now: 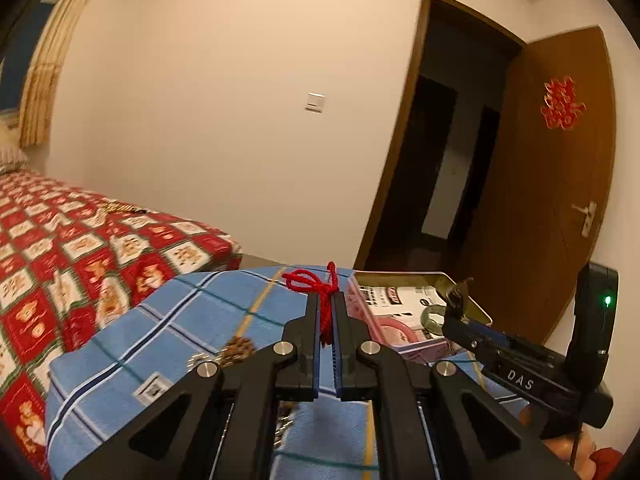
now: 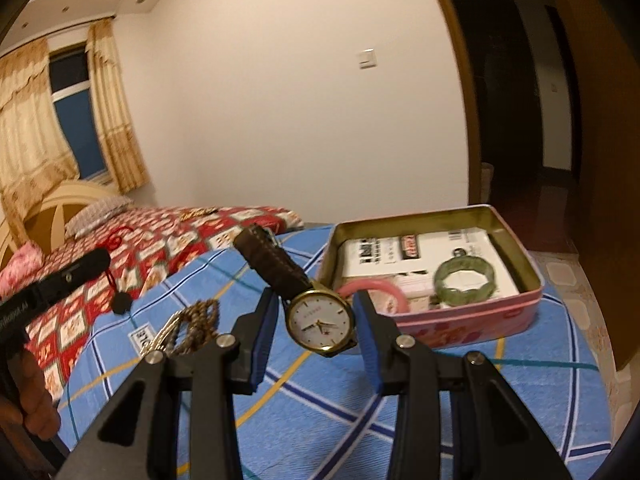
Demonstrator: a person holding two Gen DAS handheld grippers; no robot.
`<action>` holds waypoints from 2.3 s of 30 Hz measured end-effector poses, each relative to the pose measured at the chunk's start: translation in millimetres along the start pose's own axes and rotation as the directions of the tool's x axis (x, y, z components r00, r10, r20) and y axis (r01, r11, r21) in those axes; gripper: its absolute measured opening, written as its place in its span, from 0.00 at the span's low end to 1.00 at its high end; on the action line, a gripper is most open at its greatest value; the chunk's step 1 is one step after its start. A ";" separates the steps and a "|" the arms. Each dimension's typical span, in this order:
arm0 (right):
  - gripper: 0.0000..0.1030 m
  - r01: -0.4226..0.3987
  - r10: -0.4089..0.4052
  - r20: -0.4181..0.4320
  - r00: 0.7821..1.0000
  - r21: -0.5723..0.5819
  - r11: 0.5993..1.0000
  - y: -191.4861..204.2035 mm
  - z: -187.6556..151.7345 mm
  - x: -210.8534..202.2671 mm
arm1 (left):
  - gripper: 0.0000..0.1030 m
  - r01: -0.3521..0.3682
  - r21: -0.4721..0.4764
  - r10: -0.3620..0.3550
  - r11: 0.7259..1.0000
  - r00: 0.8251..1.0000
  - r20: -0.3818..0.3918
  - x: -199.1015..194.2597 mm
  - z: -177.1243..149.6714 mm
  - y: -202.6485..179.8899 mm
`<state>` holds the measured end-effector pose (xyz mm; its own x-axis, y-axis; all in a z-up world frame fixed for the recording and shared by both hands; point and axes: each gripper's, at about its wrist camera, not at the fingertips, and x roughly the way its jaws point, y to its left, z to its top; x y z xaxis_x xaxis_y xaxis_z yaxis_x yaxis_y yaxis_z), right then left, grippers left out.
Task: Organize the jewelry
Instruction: 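Grasp the red tassel necklace with the left gripper while the right gripper carries the watch, then drop the watch and tassel necklace into the tin, opening both grippers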
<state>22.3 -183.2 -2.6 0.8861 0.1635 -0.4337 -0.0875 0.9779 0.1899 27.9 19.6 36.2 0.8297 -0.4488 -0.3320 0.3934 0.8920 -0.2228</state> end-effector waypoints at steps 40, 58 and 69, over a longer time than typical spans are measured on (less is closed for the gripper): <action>0.47 0.073 -0.044 -0.080 0.996 0.400 0.913 -125.9 51.6 73.6 | 0.52 0.026 -0.011 -0.028 1.000 0.973 -0.230 181.9 -6.9 -74.0; 0.72 0.256 -0.330 0.079 0.941 0.471 0.844 -127.8 31.2 2.0 | 0.71 -0.213 0.093 0.217 0.972 0.976 -0.027 85.3 -24.4 -67.6; 0.72 0.328 -0.353 -0.005 0.936 0.381 0.864 -89.5 7.9 -2.9 | 0.71 -0.229 0.091 0.235 0.969 0.970 -0.057 60.3 -37.3 -63.4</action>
<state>31.2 -272.2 -11.4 0.8576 -0.1912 -0.4774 0.3884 0.8493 0.3576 38.2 -66.0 -3.8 0.8749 -0.2288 -0.4269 0.2269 0.9723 -0.0562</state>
